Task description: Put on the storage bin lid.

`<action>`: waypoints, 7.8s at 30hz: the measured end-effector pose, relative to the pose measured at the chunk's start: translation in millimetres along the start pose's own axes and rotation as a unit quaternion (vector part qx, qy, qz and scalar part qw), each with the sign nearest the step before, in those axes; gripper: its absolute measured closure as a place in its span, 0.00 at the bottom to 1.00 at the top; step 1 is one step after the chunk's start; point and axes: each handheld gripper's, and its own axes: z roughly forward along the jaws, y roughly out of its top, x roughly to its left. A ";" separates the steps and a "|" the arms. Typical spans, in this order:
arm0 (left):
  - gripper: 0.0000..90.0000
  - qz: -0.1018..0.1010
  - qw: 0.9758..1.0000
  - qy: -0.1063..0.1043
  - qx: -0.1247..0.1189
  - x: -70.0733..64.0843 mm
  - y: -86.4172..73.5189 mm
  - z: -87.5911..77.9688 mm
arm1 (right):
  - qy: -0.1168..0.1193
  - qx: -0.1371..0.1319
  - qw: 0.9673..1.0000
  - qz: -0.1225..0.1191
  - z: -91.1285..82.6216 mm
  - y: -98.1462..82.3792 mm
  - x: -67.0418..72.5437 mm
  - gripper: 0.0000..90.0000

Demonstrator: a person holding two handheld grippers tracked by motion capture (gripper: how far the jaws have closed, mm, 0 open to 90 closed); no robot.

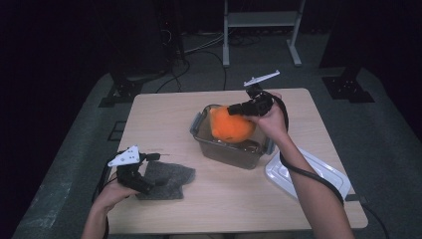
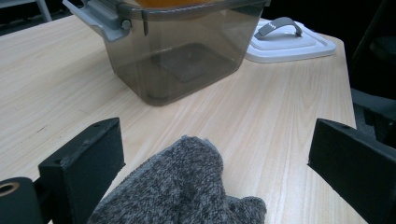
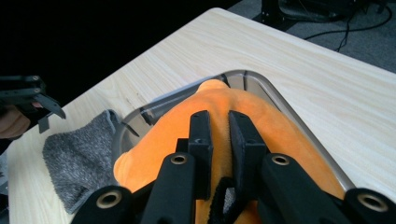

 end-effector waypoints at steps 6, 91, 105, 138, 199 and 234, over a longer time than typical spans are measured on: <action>0.03 0.002 1.000 0.000 0.005 -0.2 -0.1 0.7 | -0.003 0.004 1.000 0.006 4.1 -3.7 -2.3 0.88; 0.03 0.002 1.000 0.004 0.004 0.1 0.4 -0.3 | 0.032 0.017 0.999 0.020 -25.8 -42.9 -3.7 0.76; 0.03 -0.002 1.000 0.010 0.000 1.6 -0.5 -2.8 | 0.030 -0.004 0.999 0.018 -64.0 -67.1 -7.0 0.68; 0.03 -0.005 1.000 0.011 -0.009 0.6 -0.5 -3.1 | 0.004 -0.039 0.998 0.048 -127.7 -150.7 -25.6 0.46; 0.03 -0.014 0.999 0.021 -0.023 2.0 -2.0 -6.7 | -0.082 -0.031 0.996 0.030 -129.4 -264.1 -45.5 0.47; 0.03 -0.009 1.000 0.022 -0.018 1.5 -1.5 -6.9 | -0.082 -0.030 0.996 0.028 -129.3 -267.3 -45.5 0.73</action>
